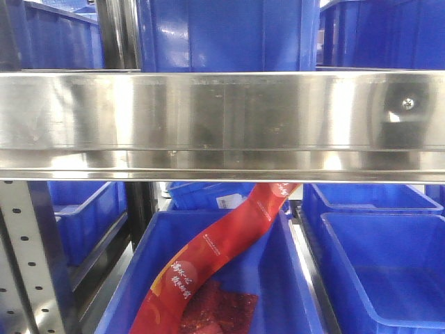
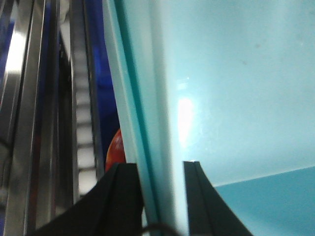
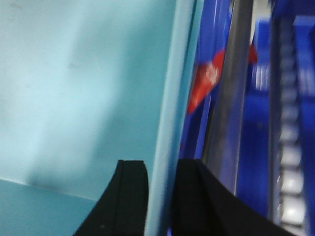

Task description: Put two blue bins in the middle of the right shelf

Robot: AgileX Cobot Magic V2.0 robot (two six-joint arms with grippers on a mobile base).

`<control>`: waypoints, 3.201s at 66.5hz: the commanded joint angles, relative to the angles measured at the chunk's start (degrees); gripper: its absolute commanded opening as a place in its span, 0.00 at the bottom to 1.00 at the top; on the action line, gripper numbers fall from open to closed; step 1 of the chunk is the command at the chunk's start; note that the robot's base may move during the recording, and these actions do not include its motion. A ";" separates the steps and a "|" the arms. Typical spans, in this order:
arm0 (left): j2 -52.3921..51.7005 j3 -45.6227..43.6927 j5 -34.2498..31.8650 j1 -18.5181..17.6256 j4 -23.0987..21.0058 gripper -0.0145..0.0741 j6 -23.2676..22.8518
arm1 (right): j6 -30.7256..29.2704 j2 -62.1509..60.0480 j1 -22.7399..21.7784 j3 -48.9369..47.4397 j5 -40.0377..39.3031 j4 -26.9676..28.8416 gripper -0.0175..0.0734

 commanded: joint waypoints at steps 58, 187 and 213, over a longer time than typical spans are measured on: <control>6.37 8.94 -7.28 -0.08 3.46 0.84 0.49 | -1.21 2.57 0.09 13.07 -14.13 0.25 0.81; -80.06 83.06 -46.56 -0.08 3.63 0.04 1.51 | -1.43 -81.22 0.09 77.73 -40.59 -8.74 0.01; -80.06 83.06 -46.56 -0.08 3.63 0.04 1.51 | -1.43 -81.14 0.09 77.73 -40.59 -8.74 0.01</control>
